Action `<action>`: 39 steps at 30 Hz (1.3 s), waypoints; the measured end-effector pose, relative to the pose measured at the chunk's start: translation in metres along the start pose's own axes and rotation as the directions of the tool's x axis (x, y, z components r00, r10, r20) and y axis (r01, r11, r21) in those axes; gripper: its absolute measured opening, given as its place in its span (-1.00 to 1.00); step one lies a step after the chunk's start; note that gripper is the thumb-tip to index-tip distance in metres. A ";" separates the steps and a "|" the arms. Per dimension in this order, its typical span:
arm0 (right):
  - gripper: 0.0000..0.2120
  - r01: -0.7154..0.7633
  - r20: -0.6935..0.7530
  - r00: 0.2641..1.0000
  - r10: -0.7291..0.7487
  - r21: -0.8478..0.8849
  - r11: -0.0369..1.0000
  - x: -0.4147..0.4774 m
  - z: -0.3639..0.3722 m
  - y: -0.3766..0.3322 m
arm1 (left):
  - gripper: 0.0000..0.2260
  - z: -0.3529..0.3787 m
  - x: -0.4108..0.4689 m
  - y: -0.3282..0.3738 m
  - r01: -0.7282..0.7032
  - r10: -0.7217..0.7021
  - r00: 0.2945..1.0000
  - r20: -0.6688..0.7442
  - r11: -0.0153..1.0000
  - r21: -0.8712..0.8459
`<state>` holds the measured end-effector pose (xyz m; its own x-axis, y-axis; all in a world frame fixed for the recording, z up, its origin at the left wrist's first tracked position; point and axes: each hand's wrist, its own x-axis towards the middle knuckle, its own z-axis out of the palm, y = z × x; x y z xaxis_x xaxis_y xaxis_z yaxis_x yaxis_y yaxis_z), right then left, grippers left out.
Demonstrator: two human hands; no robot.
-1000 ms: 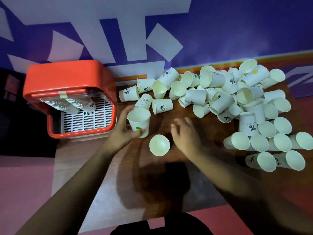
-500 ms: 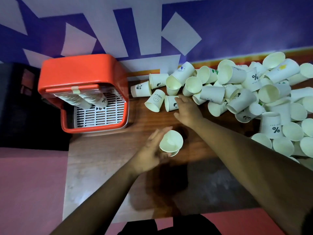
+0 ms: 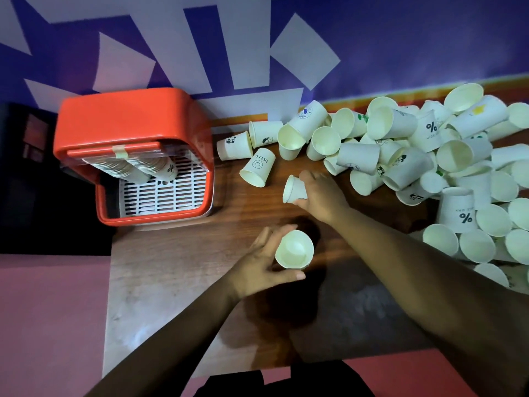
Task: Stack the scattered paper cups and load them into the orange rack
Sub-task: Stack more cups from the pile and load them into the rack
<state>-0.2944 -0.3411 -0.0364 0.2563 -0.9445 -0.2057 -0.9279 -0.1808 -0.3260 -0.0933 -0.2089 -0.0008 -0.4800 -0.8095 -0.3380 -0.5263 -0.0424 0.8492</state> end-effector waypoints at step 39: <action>-0.10 -0.031 0.130 0.991 -0.026 0.418 0.908 -0.141 -0.005 -0.022 | -0.43 -0.083 0.139 -0.037 0.399 -0.285 0.884 -0.370 0.873 0.281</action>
<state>-0.3110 -0.2055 0.0046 0.3130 -0.8958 -0.3155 -0.7370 -0.0196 -0.6756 -0.0823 -0.3685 -0.0460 -0.0151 -0.9203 -0.3909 -0.8481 -0.1953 0.4926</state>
